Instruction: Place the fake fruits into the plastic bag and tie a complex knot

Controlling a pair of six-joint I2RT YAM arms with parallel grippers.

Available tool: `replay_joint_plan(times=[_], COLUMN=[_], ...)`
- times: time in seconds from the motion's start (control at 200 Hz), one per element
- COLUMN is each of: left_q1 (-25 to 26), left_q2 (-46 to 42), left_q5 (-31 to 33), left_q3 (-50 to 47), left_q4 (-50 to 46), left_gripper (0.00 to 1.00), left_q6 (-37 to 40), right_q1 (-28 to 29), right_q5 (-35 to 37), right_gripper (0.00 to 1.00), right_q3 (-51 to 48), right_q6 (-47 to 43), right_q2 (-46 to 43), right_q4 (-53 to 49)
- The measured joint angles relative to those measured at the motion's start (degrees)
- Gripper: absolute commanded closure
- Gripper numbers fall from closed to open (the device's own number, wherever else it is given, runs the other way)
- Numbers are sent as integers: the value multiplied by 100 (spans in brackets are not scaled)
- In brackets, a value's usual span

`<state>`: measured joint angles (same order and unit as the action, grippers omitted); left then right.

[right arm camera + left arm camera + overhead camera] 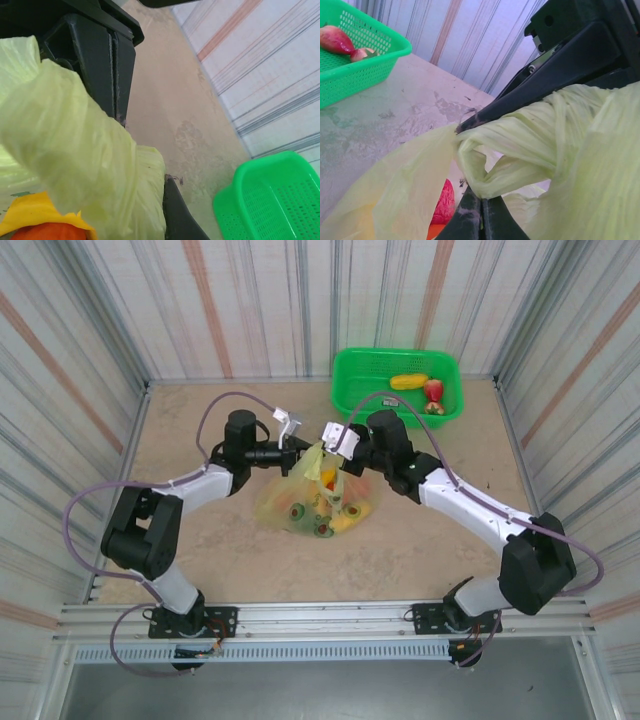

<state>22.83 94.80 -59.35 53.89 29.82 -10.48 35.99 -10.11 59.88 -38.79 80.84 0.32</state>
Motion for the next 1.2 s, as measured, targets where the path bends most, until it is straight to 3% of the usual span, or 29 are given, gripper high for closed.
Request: replay_joint_plan(times=[0.17, 0.386, 0.451, 0.546, 0.596, 0.666, 0.731, 0.902, 1.067, 1.202], left_q1=[-2, -39, -39, -37, -37, -33, -22, 42, 118, 160], left_q2=[-52, -63, -76, -153, -205, -256, -275, -278, -278, -278], left_q5=[157, 269, 308, 385, 417, 455, 468, 511, 546, 551], left_q3=[0, 0, 0, 0, 0, 0, 0, 22, 52, 101], left_q4=[-205, -306, -365, -516, -566, -614, -669, -826, -920, -1019], left_gripper=[100, 100, 100, 100, 100, 100, 100, 100, 100, 100], left_q6=[144, 173, 214, 310, 367, 437, 496, 601, 667, 730], right_q1=[-2, 17, 50, 160, 249, 339, 341, 293, 216, 212], right_q5=[2, 24, 26, 24, 46, 24, -52, -520, -1252, -1513], right_gripper=[82, 72, 63, 58, 56, 66, 68, 50, 48, 49], right_q3=[-111, -199, -258, -367, -387, -376, -352, -428, -417, -415], right_q6=[127, 326, 439, 870, 1322, 2124, 2885, 5248, 7112, 7871], right_q2=[-138, -664, -905, -1342, -1582, -1856, -1991, -1853, -1235, -929], right_q4=[-48, -330, -411, -549, -675, -807, -922, -946, -826, -699])
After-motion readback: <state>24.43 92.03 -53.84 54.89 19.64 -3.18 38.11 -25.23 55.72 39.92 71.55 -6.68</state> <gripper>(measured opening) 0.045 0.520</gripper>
